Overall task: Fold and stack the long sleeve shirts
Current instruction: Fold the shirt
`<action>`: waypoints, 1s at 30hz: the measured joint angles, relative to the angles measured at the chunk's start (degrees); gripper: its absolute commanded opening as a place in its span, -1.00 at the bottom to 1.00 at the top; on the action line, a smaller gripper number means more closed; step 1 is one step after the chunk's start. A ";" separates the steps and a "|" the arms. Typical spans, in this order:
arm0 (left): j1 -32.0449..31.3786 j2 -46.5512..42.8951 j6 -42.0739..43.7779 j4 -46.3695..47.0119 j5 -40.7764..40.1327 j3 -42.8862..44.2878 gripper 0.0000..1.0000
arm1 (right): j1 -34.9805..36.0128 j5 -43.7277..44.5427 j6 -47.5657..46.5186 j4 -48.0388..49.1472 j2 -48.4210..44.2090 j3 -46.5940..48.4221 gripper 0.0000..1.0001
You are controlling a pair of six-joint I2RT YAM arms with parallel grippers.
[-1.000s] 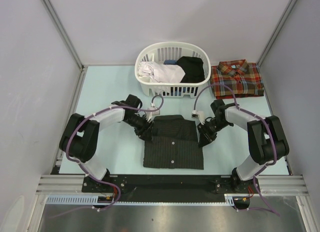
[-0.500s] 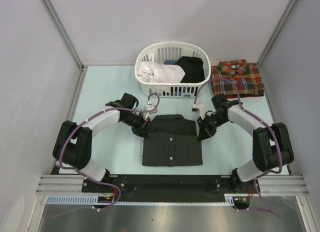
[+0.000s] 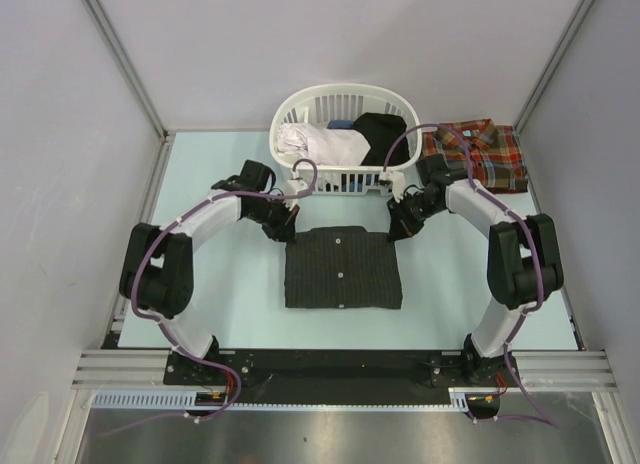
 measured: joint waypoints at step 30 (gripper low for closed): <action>2.01 5.86 -6.84 14.84 -5.01 1.66 -0.59 | -1.64 3.52 14.86 19.47 4.02 -1.36 -0.77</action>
